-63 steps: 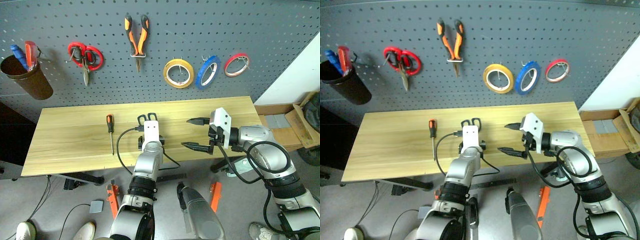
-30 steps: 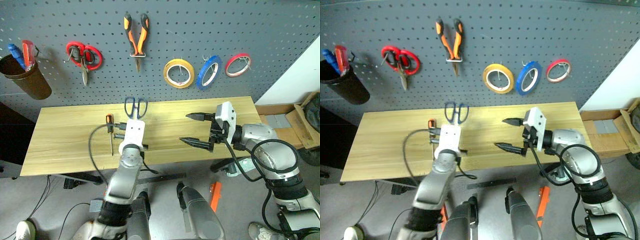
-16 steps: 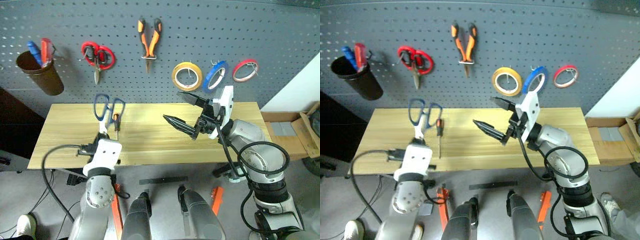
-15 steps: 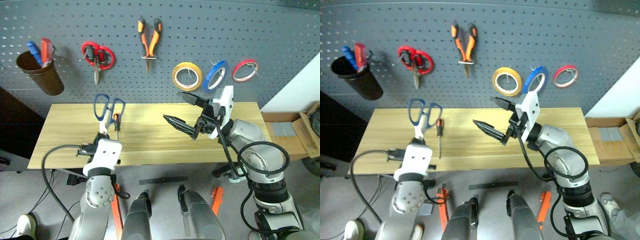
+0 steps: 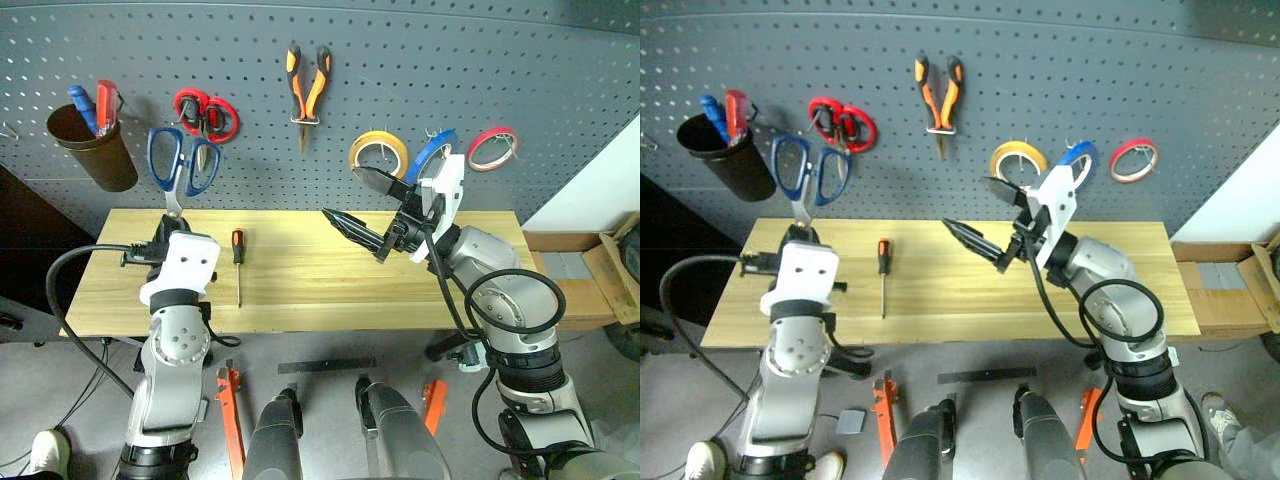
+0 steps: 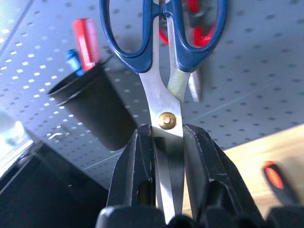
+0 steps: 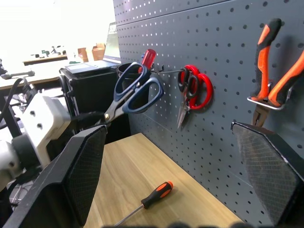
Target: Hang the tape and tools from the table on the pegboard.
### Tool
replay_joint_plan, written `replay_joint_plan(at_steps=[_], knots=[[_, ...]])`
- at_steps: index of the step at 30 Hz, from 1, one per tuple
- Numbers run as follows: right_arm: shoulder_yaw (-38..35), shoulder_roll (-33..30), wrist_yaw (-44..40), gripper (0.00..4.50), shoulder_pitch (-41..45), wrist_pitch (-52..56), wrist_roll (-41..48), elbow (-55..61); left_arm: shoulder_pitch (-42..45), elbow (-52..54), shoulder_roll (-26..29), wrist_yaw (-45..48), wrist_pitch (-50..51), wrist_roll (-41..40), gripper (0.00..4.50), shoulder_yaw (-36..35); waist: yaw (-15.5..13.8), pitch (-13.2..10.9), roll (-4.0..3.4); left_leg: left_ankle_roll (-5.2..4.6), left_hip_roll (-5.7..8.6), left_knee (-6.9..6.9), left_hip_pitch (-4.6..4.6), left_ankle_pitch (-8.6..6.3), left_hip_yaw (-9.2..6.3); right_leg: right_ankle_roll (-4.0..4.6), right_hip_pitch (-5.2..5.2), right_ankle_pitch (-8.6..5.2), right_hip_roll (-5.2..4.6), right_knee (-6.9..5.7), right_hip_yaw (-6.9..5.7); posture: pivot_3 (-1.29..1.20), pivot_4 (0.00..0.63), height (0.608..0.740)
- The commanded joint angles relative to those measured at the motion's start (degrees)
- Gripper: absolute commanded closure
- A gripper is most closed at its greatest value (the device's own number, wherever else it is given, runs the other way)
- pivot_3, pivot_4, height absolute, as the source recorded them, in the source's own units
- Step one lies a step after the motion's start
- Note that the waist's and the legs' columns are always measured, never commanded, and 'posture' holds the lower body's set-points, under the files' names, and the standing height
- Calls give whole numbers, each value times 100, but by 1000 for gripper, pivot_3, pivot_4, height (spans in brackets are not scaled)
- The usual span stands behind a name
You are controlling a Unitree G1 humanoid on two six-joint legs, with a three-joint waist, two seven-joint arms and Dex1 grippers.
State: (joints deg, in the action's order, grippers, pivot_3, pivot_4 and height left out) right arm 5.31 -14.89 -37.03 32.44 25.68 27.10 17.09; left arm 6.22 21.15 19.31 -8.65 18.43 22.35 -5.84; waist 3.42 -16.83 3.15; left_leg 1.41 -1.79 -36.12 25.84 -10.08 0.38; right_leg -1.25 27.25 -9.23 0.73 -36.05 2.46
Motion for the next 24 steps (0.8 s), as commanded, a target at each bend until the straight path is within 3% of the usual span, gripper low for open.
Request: replay_joint_plan(at_steps=[1, 24], knots=[[-85, 3, 81, 0, 55, -181, -70, 59, 309, -90, 129, 94, -235, -52, 3991, -161, -11, 4, -1, 0, 0, -1, -1, 0, 1, 0, -2, 2, 0, 0, 0, -40, 226, 740], [-75, -15, 321, 0, -19, -233, -235, 42, 1133, -1066, 214, 508, -391, -305, 3991, -178, -15, 10, 1, -2, -3, -50, 1, 2, 8, -7, -13, 9, -3, -17, 5, -64, 246, 740]])
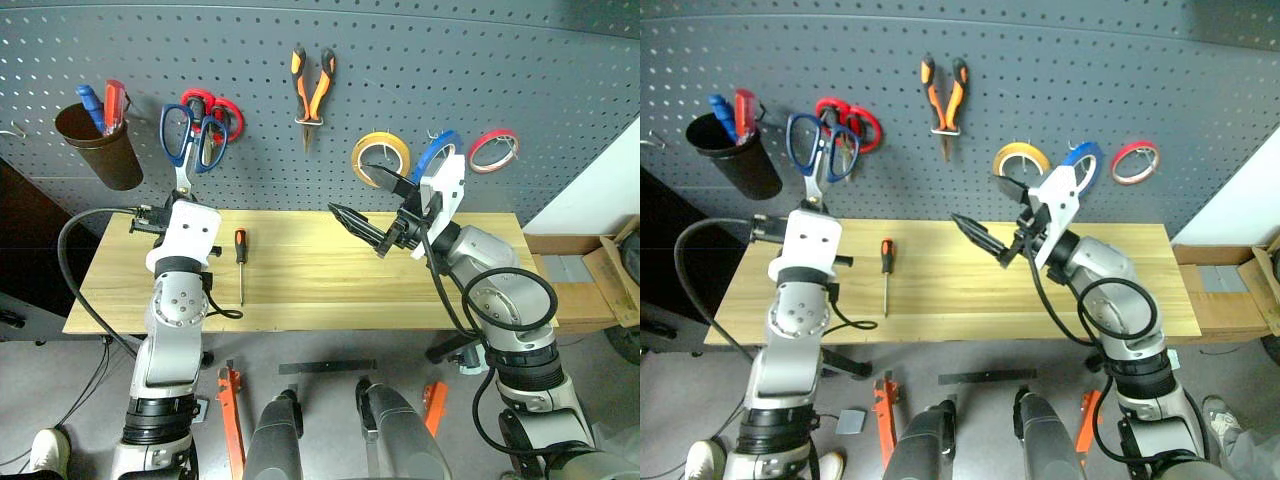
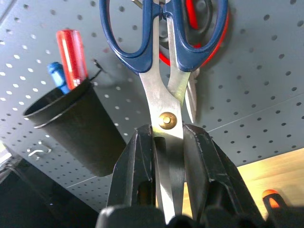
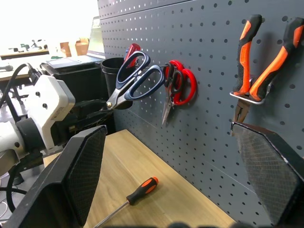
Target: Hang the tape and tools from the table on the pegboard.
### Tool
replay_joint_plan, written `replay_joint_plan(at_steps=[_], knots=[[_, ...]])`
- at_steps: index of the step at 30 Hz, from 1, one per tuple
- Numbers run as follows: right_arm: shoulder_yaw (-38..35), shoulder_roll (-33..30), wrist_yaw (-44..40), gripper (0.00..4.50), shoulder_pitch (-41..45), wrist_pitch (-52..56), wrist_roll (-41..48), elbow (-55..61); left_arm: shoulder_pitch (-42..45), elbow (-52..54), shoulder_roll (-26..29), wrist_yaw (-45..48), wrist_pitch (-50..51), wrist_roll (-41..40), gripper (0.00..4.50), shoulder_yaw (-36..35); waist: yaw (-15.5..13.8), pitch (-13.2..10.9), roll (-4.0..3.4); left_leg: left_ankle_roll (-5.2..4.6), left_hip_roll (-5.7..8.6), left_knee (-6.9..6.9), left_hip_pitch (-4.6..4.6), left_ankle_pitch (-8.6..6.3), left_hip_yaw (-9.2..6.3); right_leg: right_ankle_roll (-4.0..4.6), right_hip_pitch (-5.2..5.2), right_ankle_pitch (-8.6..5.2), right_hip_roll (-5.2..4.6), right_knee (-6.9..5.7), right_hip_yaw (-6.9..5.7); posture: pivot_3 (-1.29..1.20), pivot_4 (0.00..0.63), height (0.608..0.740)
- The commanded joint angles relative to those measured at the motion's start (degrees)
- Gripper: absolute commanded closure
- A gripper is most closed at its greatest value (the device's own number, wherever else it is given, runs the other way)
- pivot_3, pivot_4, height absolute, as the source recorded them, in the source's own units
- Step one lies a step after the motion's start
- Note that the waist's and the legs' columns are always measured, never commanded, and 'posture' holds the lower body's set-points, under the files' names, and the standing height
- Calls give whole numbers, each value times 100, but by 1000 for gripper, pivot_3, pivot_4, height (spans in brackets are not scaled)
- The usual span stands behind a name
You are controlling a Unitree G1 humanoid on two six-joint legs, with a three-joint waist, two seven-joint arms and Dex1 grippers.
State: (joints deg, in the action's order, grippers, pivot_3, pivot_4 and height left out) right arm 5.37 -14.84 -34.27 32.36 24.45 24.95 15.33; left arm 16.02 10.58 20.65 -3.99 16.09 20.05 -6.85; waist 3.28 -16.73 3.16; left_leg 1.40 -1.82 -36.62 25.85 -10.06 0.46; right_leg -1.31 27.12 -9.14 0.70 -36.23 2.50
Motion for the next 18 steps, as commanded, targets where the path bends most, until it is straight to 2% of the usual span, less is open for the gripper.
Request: replay_joint_plan(at_steps=[1, 12, 18], knots=[[-86, -28, 52, 0, -16, -106, -28, 224, 195, -99, 82, 77, -131, -117, 3991, -89, -2, 0, 0, 0, 0, -2, 1, 0, 0, 0, 0, 0, 0, -1, 0, -66, 247, 740], [-108, -51, 71, 0, -53, -87, -51, 265, 548, -731, 270, 301, -52, -353, 3991, -164, 4, 0, 0, 0, 2, -38, -14, 0, -1, 4, 0, -3, 0, -63, 2, -70, 252, 740], [-107, -54, 64, 0, -31, -118, -73, 226, 713, -947, 425, 310, -82, -467, 1934, -254, 8, 0, 0, -2, 0, -36, -20, 1, -5, 6, 0, -3, 4, -70, 1, -69, 251, 740]])
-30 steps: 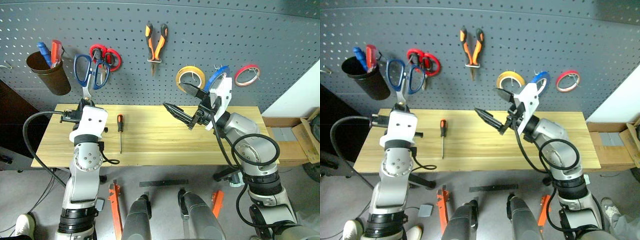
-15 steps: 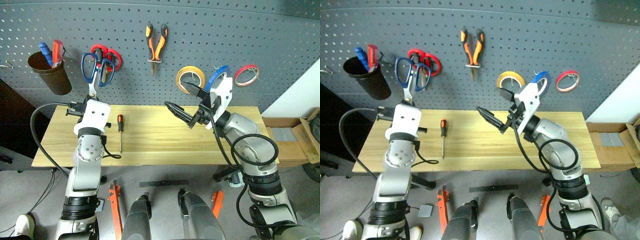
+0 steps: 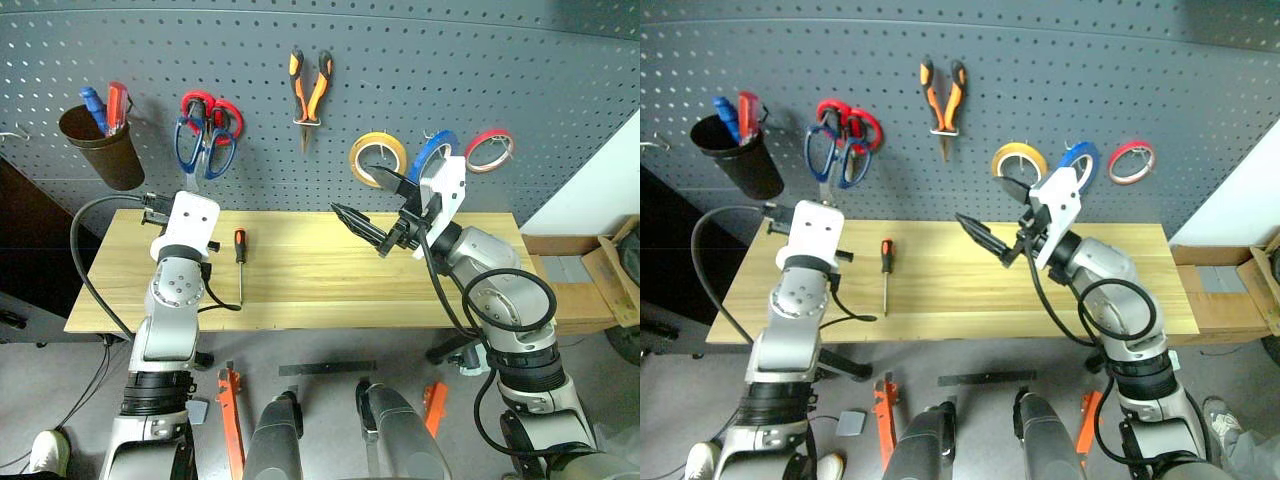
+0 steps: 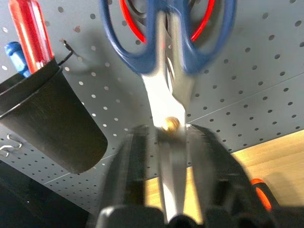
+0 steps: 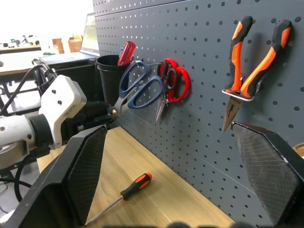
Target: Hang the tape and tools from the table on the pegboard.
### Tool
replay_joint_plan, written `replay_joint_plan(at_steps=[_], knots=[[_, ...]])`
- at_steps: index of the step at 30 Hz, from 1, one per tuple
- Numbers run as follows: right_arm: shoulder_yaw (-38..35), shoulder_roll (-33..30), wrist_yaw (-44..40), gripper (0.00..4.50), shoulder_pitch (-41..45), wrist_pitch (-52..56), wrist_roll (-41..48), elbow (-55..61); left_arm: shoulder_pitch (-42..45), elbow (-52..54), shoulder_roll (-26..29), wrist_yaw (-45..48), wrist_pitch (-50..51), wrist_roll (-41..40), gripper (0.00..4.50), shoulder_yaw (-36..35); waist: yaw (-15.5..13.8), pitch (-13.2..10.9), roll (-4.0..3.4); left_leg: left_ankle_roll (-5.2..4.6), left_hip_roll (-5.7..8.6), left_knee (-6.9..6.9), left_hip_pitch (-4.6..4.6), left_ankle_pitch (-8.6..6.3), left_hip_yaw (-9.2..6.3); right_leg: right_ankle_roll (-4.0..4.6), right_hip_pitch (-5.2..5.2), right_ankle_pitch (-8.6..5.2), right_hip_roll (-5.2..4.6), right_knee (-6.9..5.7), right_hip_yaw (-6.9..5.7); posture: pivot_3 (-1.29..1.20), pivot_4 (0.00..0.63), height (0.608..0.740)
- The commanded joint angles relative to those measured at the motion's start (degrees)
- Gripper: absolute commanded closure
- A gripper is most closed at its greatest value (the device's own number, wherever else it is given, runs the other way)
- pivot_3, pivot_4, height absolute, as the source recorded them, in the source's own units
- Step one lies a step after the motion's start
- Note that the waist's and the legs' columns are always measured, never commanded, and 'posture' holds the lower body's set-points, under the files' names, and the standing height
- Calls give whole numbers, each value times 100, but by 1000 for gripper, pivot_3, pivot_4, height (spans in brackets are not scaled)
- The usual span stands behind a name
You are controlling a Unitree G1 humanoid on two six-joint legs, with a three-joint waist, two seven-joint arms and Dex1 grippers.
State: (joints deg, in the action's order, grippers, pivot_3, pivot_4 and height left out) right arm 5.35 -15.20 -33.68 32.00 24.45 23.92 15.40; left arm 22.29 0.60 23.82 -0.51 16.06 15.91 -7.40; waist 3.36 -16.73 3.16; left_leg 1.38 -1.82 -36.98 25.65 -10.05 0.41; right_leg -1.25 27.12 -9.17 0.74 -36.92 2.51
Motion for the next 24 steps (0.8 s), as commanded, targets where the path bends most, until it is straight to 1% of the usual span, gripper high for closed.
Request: replay_joint_plan(at_steps=[1, 3, 4, 5, 6, 9, 13, 17, 21, 24], knots=[[-104, -18, 3, 0, 5, -117, 30, 220, 84, 42, 104, -52, -57, -73, 1558, -218, 2, 0, 0, 0, 0, 0, 0, 0, 1, 0, 0, 0, 0, 1, 1, -69, 254, 740], [-102, -21, -4, 0, 6, -112, 31, 221, 61, 27, 70, -73, -14, -101, 829, -259, -1, 0, 0, 0, 0, 1, 1, 0, 4, 0, 0, -1, -1, 4, 2, -69, 255, 740], [-102, -25, -5, 0, 7, -107, 32, 227, 36, 38, 40, -78, 18, -121, 538, -279, -3, 0, 0, 0, 0, 0, 2, 0, 4, 1, 0, -1, -2, 5, 2, -70, 258, 740], [-103, -29, -6, 0, 6, -99, 35, 235, -2, 59, 6, -63, 63, -154, 132, -293, -5, 0, 0, 0, 0, 1, 3, 0, 5, 1, 0, -2, -2, 6, 2, -71, 259, 740], [-107, -35, -7, 0, 2, -89, 41, 248, -44, 97, -28, -50, 125, -177, 17, -300, -5, 0, 0, 0, 0, 1, 3, 0, 6, 1, 0, -2, -4, 6, 2, -71, 261, 740], [-110, -56, -18, 0, -12, -59, 59, 280, -175, 236, -124, -39, 270, -226, 17, -299, -3, 0, 0, 0, 1, 1, 3, 0, 9, 1, 0, -2, -6, 6, 5, -70, 267, 740], [-53, -140, -88, 0, -36, 21, 77, 372, -644, 718, -669, -129, 830, -380, 17, -267, -3, -1, -1, 0, -3, 1, 2, 0, 9, 4, 0, -4, -7, 6, 5, -72, 283, 740], [171, -421, -358, 0, 41, 369, 114, 467, -987, 940, -1168, -134, 1352, -392, 17, -16, -2, -5, -3, 0, -2, 1, 2, 0, 6, 26, 0, -17, -7, 5, 3, -77, 307, 740], [462, -745, -849, 0, 76, 659, 154, 449, -1008, 794, -1373, -207, 1585, -323, 17, 177, -2, -19, -8, 0, 0, 0, 0, 0, 1, 42, 1, -27, -3, 4, 1, -81, 340, 740], [669, -894, -1117, 0, 26, 583, 5, 253, -815, 245, -1426, -242, 1422, -388, 17, 234, -2, -53, -32, 0, 2, 2, -2, 0, -5, 45, 1, -29, -1, 5, 1, -83, 367, 740]])
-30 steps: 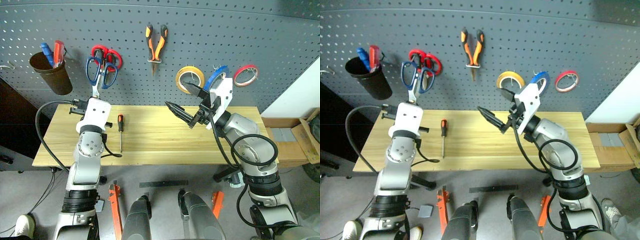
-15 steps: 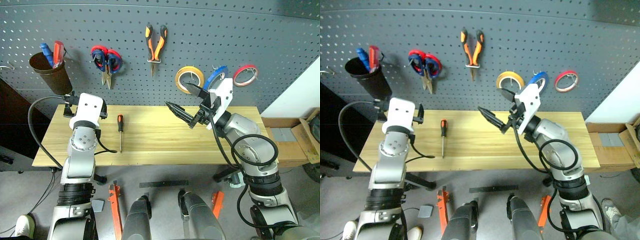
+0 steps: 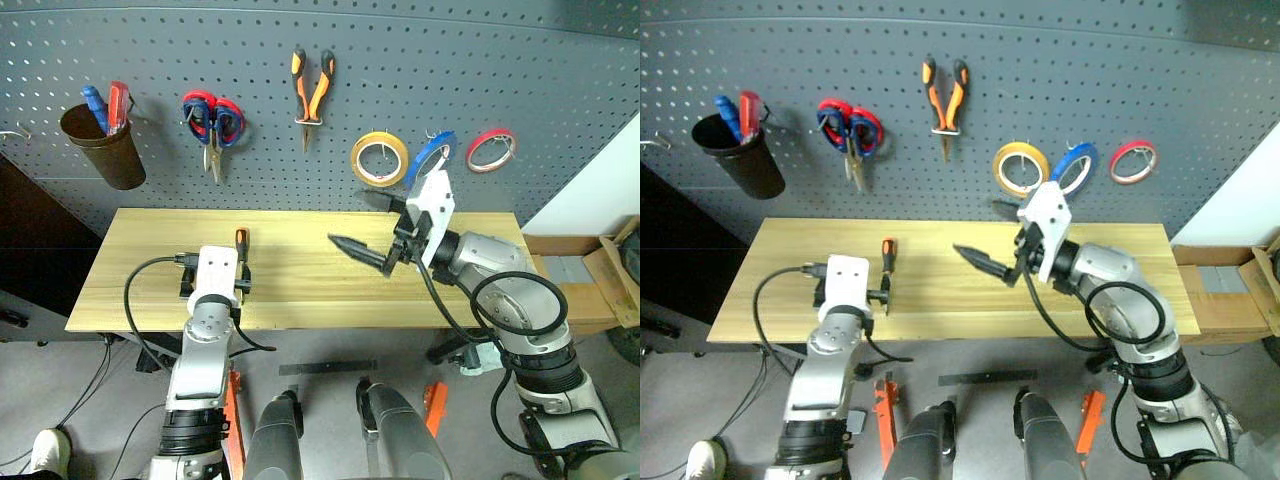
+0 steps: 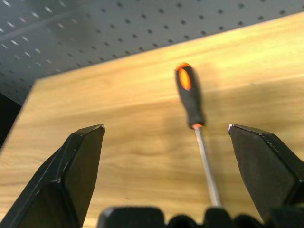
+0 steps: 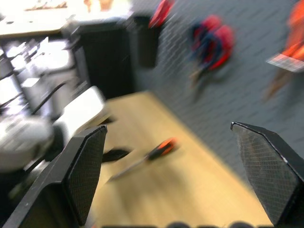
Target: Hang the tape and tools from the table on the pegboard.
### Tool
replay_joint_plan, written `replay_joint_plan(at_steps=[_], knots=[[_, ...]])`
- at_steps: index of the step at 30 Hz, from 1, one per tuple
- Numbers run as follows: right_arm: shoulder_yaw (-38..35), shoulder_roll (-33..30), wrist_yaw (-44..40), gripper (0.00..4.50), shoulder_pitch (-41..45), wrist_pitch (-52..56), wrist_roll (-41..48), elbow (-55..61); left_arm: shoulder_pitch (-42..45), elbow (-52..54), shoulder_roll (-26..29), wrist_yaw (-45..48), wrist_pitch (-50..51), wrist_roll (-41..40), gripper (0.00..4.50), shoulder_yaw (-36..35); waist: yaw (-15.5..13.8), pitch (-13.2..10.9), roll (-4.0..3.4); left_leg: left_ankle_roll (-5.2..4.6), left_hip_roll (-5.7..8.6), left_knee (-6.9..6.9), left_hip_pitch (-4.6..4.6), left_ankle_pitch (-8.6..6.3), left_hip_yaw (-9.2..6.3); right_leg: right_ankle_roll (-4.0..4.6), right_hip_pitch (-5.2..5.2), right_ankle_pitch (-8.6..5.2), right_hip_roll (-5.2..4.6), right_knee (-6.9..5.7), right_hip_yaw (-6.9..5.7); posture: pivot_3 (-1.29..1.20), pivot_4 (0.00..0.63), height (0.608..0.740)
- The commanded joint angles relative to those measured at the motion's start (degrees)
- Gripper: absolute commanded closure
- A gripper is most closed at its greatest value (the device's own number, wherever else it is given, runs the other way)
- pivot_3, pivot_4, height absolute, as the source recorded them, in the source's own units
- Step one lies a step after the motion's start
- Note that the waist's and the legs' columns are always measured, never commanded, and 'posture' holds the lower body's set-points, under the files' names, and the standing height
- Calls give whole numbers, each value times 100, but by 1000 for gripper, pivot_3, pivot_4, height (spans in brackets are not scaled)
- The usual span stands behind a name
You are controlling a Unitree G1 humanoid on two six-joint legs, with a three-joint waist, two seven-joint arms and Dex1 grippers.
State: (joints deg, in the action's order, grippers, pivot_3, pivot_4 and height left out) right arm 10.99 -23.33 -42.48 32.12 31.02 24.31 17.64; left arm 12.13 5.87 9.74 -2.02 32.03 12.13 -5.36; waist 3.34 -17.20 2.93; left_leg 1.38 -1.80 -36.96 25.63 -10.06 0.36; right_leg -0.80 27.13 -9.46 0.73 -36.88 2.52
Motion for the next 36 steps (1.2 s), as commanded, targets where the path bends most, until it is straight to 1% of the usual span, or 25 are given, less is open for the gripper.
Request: replay_joint_plan(at_steps=[1, 3, 7, 10, 12, 18, 22, 26, 31, 34, 36], knots=[[171, -109, -296, 0, 19, -83, -85, -30, 289, -474, -12, -93, -212, -50, 17, 9, 1, -30, -18, 0, 2, 0, -1, 0, -1, 1, 0, -1, 0, 0, 0, -86, 373, 740], [253, -46, -286, 0, 78, -17, -139, -176, 502, -841, 74, -62, -294, -136, 17, -83, 3, -77, -20, 0, 3, 2, -3, 0, -6, 3, 1, -2, 2, 1, -1, -96, 383, 740], [415, 222, -91, 0, 310, 215, -255, -367, 815, -1422, 471, 189, -538, -215, 17, -111, 82, -171, -31, 0, 1, 4, 0, 0, -4, 4, 8, -3, 6, 0, 3, -121, 401, 740], [465, 443, 81, 0, 487, 363, -366, -495, 1134, -2081, 730, 475, -724, -345, 17, -52, 121, -224, -30, 0, 0, 16, 6, 0, -5, 13, 16, -10, 7, -1, 0, -129, 409, 740], [445, 565, 247, 0, 535, 464, -422, -534, 1366, -2569, 836, 615, -862, -424, 17, -33, 131, -239, -31, 0, 0, 21, 9, -1, -8, 2, 17, -11, 7, -1, -3, -135, 413, 740], [379, 656, 431, 0, 410, 770, -402, -251, 2034, -3953, 949, 752, -1359, -591, 17, -46, 127, -292, -32, 5, -2, 26, 21, -5, -10, -28, 22, -17, -9, 1, -6, -150, 419, 740], [318, 618, 545, 0, 286, 1099, -348, 43, 2529, -4936, 926, 825, -1603, -813, 17, -182, 139, -314, -38, 5, 2, 25, 21, -5, -9, -30, 21, -19, -18, 1, -5, -166, 428, 740], [271, 596, 599, 0, 220, 1314, -305, 267, 2847, -5546, 934, 822, -1767, -1007, 17, -333, 169, -345, -39, 5, 1, 24, 19, -5, -5, -16, 20, -28, -25, 2, -2, -179, 434, 740], [248, 578, 638, 0, 202, 1422, -289, 353, 3169, -6138, 943, 829, -1611, -1544, 17, -823, 184, -376, -38, 5, 2, 27, 16, -5, -6, -18, 21, -29, -24, 1, -6, -182, 435, 740], [223, 561, 655, 0, 210, 1440, -283, 351, 3209, -6254, 936, 814, -1558, -1736, 582, -980, 188, -377, -38, 5, 3, 33, 14, -5, -5, -20, 21, -29, -24, 3, -5, -180, 430, 740], [210, 561, 664, 0, 216, 1450, -281, 350, 3208, -6270, 952, 805, -1579, -1764, 1232, -975, 199, -377, -38, 6, 2, 35, 13, -5, -4, -21, 21, -30, -24, 4, -5, -178, 427, 740]])
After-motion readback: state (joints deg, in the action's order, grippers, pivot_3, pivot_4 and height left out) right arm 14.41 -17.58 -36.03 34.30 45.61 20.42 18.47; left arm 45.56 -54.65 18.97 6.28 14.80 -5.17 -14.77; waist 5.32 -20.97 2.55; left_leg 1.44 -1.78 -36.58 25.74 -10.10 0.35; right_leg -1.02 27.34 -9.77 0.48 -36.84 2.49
